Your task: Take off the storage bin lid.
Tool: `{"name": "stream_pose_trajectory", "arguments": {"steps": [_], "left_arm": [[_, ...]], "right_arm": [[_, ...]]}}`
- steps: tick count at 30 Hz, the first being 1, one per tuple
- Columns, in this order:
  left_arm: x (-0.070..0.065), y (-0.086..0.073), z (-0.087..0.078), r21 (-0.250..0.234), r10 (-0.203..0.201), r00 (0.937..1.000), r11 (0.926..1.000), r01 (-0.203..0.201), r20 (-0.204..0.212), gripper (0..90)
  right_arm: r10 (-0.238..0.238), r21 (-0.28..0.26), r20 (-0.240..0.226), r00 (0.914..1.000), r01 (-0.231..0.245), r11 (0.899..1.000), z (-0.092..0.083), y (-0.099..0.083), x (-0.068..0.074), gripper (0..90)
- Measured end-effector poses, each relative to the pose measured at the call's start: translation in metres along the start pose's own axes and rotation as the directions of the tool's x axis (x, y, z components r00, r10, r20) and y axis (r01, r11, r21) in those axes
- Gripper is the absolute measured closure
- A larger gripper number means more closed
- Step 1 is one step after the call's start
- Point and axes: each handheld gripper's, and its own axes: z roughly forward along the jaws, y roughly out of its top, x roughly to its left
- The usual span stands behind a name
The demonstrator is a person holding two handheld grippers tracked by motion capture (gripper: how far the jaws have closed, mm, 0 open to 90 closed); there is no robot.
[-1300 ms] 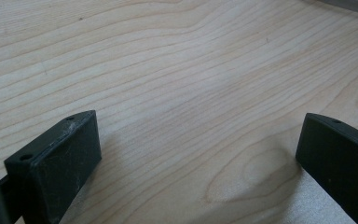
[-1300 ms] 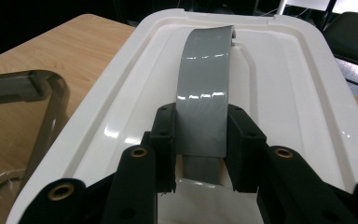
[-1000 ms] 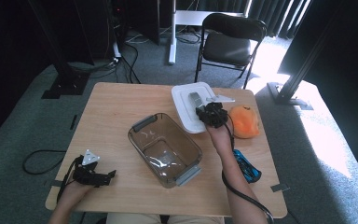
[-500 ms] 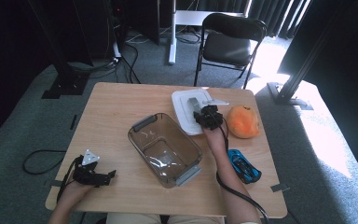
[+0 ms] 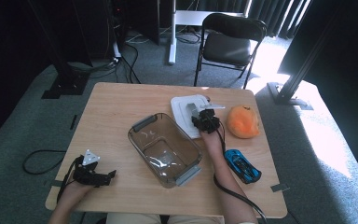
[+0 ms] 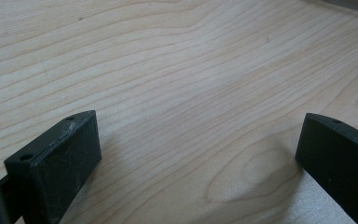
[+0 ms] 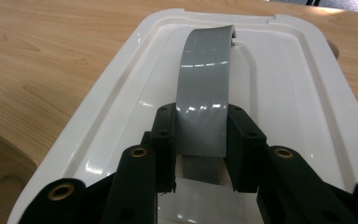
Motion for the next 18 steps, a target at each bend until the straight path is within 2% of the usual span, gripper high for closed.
{"name": "stream_pose_trajectory", "arguments": {"steps": [6,14,18], "left_arm": [[0.0,0.0,0.0,0.0,-0.001,1.0,1.0,0.001,-0.001,0.5],[-0.001,0.0,0.0,0.001,0.001,1.0,1.0,-0.001,-0.004,0.5],[-0.001,0.0,0.0,0.001,0.001,1.0,1.0,-0.001,-0.004,0.5]], "right_arm": [[0.011,0.021,-0.004,0.9999,-0.011,1.0,0.006,-0.01,-0.001,67.3],[0.002,0.043,-0.001,1.0,-0.002,0.999,0.014,-0.022,0.0,67.2],[0.018,0.07,-0.011,0.9998,-0.017,0.997,0.02,-0.028,0.0,66.0]]}}
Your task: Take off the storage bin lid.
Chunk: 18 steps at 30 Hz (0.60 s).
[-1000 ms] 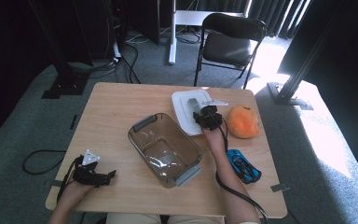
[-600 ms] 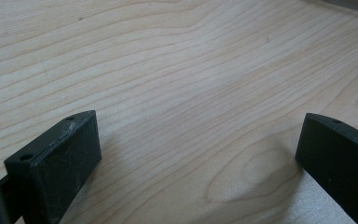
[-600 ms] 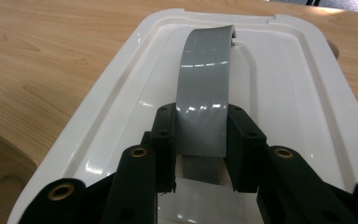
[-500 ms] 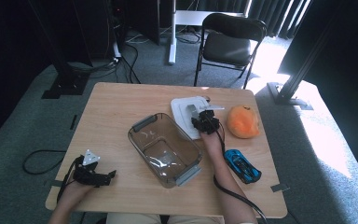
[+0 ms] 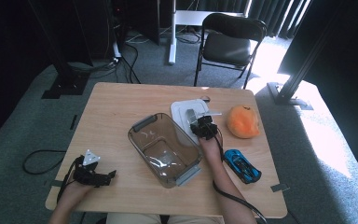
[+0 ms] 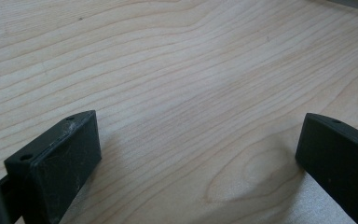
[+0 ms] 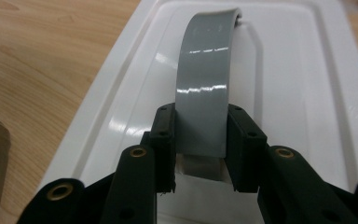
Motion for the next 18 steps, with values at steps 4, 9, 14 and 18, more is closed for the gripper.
{"name": "stream_pose_trajectory", "arguments": {"steps": [4,9,14,18], "left_arm": [[0.0,0.0,0.0,-0.001,-0.001,1.0,1.0,0.001,0.002,0.5],[0.0,0.0,0.0,0.0,0.0,1.0,1.0,0.0,0.0,0.5],[0.0,0.0,0.0,-0.001,-0.001,1.0,1.0,0.001,0.0,0.5],[0.0,0.0,0.0,-0.001,-0.002,1.0,1.0,0.002,0.004,0.5]], "right_arm": [[0.008,-0.004,-0.016,0.9998,-0.008,1.0,-0.001,0.0,0.0,50.8],[-0.02,-0.018,0.002,0.9998,0.02,1.0,-0.012,0.003,0.001,40.5],[-0.027,-0.024,-0.034,0.999,0.027,0.999,-0.022,0.006,-0.001,28.8],[-0.041,-0.026,-0.037,0.9985,0.04,0.999,-0.031,0.008,-0.002,16.2]]}}
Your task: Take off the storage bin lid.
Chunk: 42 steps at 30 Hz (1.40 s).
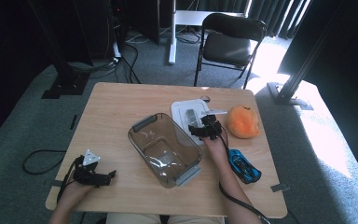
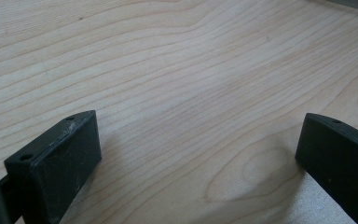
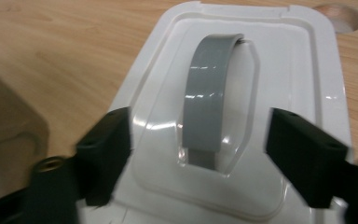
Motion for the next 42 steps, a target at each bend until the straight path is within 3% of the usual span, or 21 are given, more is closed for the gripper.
{"name": "stream_pose_trajectory", "arguments": {"steps": [3,6,13,17,21,30,37,42], "left_arm": [[0.0,0.0,0.0,0.0,0.001,1.0,1.0,-0.001,0.0,0.5],[0.0,0.0,0.0,-0.001,-0.001,1.0,1.0,0.001,0.001,0.5],[0.001,0.0,0.0,-0.004,-0.006,1.0,1.0,0.006,0.004,0.5],[0.001,0.0,0.0,-0.003,-0.006,1.0,1.0,0.006,0.005,0.5],[0.0,0.0,0.0,0.0,0.0,1.0,1.0,0.0,0.001,0.5],[0.0,0.0,0.0,0.001,0.001,1.0,1.0,-0.001,-0.004,0.5],[0.0,0.0,0.0,0.0,0.001,1.0,1.0,-0.001,-0.003,0.5],[-0.001,0.0,0.0,0.001,0.002,1.0,1.0,-0.002,-0.004,0.5]], "right_arm": [[-0.027,-0.015,0.035,0.999,0.028,1.0,-0.009,0.002,0.001,16.4],[-0.014,-0.046,-0.017,0.9998,0.013,0.999,-0.017,0.004,-0.001,16.5],[-0.051,-0.027,0.039,0.998,0.052,0.998,-0.035,0.003,-0.008,18.8],[0.012,-0.04,-0.006,0.9999,-0.012,0.999,-0.05,0.002,-0.013,12.9],[0.0,-0.063,-0.009,1.0,-0.001,0.998,-0.064,0.001,-0.015,10.8],[0.027,-0.079,0.048,0.9985,-0.023,0.997,-0.088,-0.007,-0.035,10.9],[0.063,-0.1,0.105,0.9925,-0.053,0.994,-0.107,-0.013,-0.054,10.8],[0.06,-0.097,0.144,0.9877,-0.046,0.994,-0.117,-0.014,-0.065,10.9]]}}
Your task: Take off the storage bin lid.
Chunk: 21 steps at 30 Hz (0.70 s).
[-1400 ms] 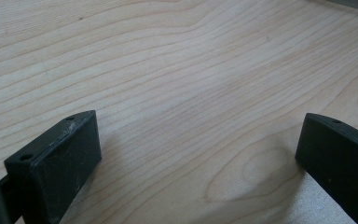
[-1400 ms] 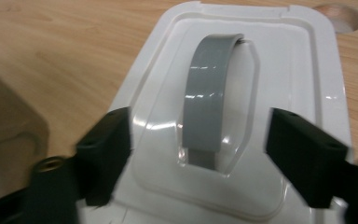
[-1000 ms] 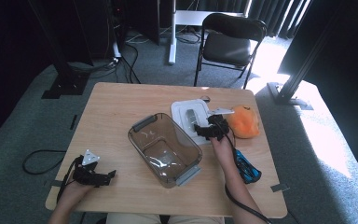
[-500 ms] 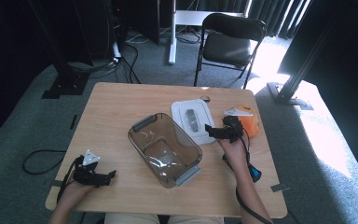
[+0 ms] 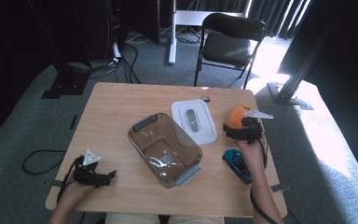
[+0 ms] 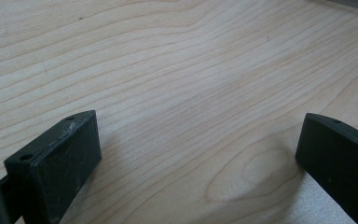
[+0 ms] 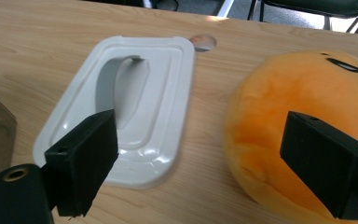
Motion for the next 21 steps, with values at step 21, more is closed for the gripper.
{"name": "stream_pose_trajectory", "arguments": {"steps": [21], "left_arm": [[0.0,0.0,0.0,-0.001,-0.002,1.0,1.0,0.002,0.004,0.5]], "right_arm": [[0.14,-0.016,0.11,0.9841,-0.139,0.99,-0.002,-0.004,-0.06,12.7]]}}
